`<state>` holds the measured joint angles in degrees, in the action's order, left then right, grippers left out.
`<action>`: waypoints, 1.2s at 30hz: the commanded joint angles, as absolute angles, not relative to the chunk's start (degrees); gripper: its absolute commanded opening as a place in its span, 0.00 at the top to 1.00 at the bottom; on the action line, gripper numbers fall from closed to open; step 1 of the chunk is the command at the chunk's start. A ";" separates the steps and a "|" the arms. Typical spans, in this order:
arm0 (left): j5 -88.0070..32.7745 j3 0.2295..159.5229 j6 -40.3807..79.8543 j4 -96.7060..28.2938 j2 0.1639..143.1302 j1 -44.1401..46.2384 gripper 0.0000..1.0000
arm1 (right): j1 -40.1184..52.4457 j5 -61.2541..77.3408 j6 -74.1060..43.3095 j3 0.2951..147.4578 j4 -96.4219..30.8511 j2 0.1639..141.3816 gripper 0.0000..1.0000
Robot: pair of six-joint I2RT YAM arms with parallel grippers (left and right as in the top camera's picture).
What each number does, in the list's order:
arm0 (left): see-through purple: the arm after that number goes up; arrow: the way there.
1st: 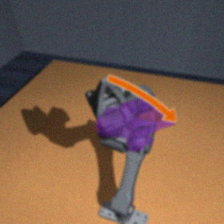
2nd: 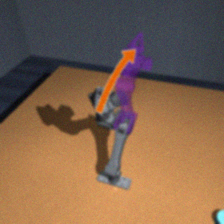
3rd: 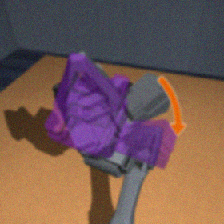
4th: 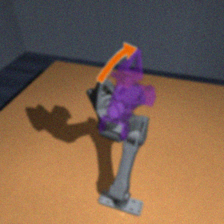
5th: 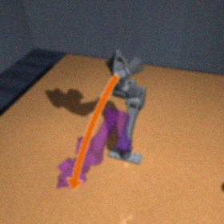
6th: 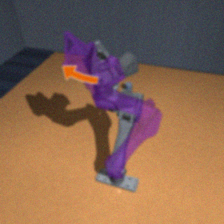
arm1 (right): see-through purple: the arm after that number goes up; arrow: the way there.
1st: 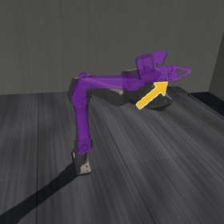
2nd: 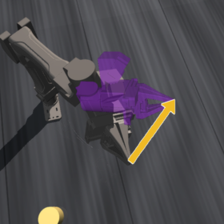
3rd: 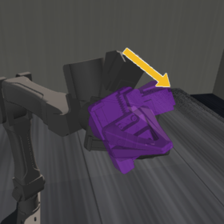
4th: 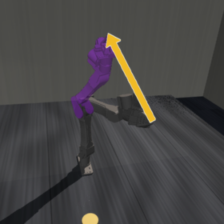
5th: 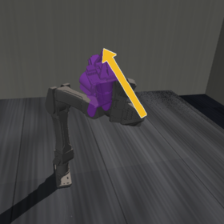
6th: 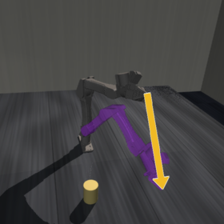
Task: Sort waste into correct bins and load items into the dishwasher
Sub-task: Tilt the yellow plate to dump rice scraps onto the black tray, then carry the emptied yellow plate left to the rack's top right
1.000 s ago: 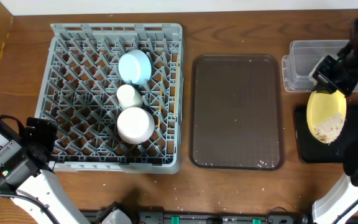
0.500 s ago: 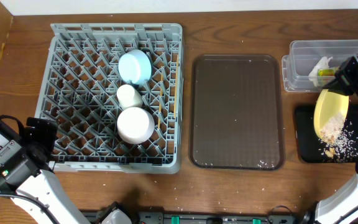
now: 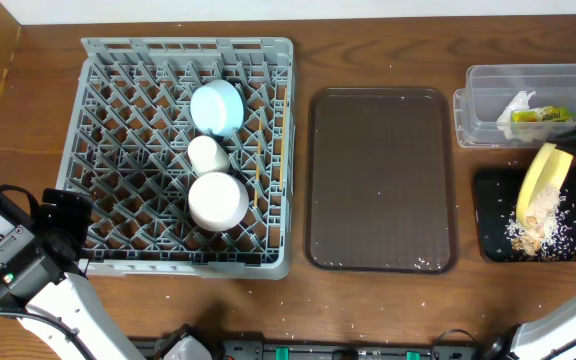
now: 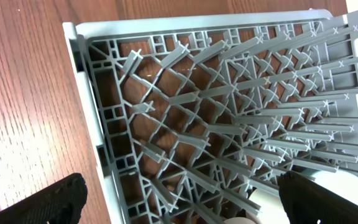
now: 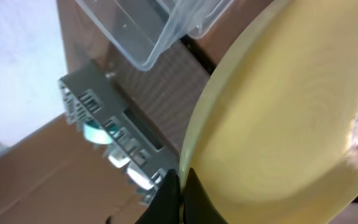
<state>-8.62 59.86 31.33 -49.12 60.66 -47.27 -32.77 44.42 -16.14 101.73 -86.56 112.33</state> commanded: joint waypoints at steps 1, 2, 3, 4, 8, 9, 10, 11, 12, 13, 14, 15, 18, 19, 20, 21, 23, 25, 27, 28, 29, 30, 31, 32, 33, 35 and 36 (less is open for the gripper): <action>-8.45 61.19 31.40 -49.25 60.62 -47.62 0.00 | -34.63 50.98 -12.25 101.49 -87.31 111.22 0.99; -8.45 61.19 31.40 -49.25 60.62 -47.62 0.00 | -34.98 51.09 -12.38 101.49 -86.67 111.22 0.99; -8.45 61.21 31.40 -49.25 60.62 -47.62 0.00 | -35.31 51.09 -12.88 101.49 -86.52 111.24 0.99; -8.45 61.21 31.40 -49.25 60.60 -47.62 0.00 | -35.55 51.40 -12.75 101.49 -87.09 111.24 0.99; -8.45 61.19 31.40 -49.25 60.62 -47.62 0.00 | -36.27 52.93 -11.81 101.49 -87.29 111.24 0.99; -8.45 61.19 31.40 -49.25 60.62 -47.62 0.00 | -36.32 52.62 -12.45 101.49 -86.15 111.26 0.99; -8.45 61.21 31.40 -49.25 60.62 -47.62 0.00 | -36.38 52.29 -13.34 101.49 -85.43 111.28 0.99; -8.45 61.21 31.40 -49.25 60.62 -47.62 0.00 | -36.49 52.51 -13.17 101.49 -86.06 111.28 0.99; -8.45 61.21 31.40 -49.25 60.62 -47.62 0.00 | -36.49 53.06 -12.21 101.49 -87.48 111.28 0.99; -8.45 61.21 31.40 -49.25 60.62 -47.62 0.00 | -36.47 54.13 -10.41 101.49 -88.49 111.28 0.99; -8.45 61.21 31.40 -49.25 60.62 -47.62 0.00 | -36.47 54.96 -9.39 101.49 -88.55 111.28 0.99; -8.45 61.21 31.40 -49.25 60.62 -47.62 0.00 | -36.47 54.87 -9.41 101.49 -87.79 111.28 0.99; -8.45 61.21 31.40 -49.25 60.62 -47.62 0.00 | -36.71 54.52 -12.27 101.49 -87.18 111.37 0.99; -8.45 61.21 31.40 -49.25 60.62 -47.62 0.00 | -36.88 55.27 -12.32 101.49 -88.49 111.37 0.99; -8.45 61.21 31.40 -49.25 60.62 -47.62 0.00 | -37.12 56.01 -12.08 101.49 -89.19 111.37 0.99; -8.45 61.19 31.40 -49.25 60.62 -47.62 0.00 | -37.26 55.96 -12.19 101.49 -88.95 111.37 0.99; -8.45 61.19 31.40 -49.25 60.62 -47.62 0.00 | -37.43 55.72 -12.99 101.49 -87.29 111.37 0.99; -8.45 61.21 31.40 -49.25 60.62 -47.62 0.00 | -37.52 56.29 -11.99 101.49 -92.33 111.37 0.99; -8.45 61.19 31.40 -49.25 60.62 -47.62 0.00 | -37.63 57.91 -10.46 101.49 -92.71 111.37 0.99; -8.47 61.21 31.40 -49.25 60.62 -47.62 0.00 | -37.67 57.71 -11.11 101.49 -90.80 111.37 0.99; -8.45 61.21 31.40 -49.25 60.62 -47.62 0.00 | -37.65 56.71 -12.97 101.49 -88.84 111.39 0.99; -8.45 61.21 31.40 -49.25 60.62 -47.62 0.00 | -37.65 55.86 -14.39 101.49 -89.19 111.39 0.99; -8.45 61.21 31.40 -49.25 60.62 -47.62 0.00 | -37.71 56.05 -14.11 101.49 -90.89 111.39 0.99; -8.45 61.21 31.40 -49.25 60.62 -47.62 0.00 | -37.85 57.30 -12.86 101.49 -92.36 111.39 0.99; -8.45 61.21 31.40 -49.25 60.62 -47.62 0.00 | -38.00 58.67 -11.66 101.49 -92.29 111.39 0.99; -8.45 61.19 31.40 -49.25 60.62 -47.62 0.00 | -38.20 57.65 -13.93 101.49 -87.50 111.39 0.99; -8.45 61.19 31.40 -49.25 60.62 -47.62 0.00 | -38.20 56.14 -16.08 101.49 -86.56 111.46 0.99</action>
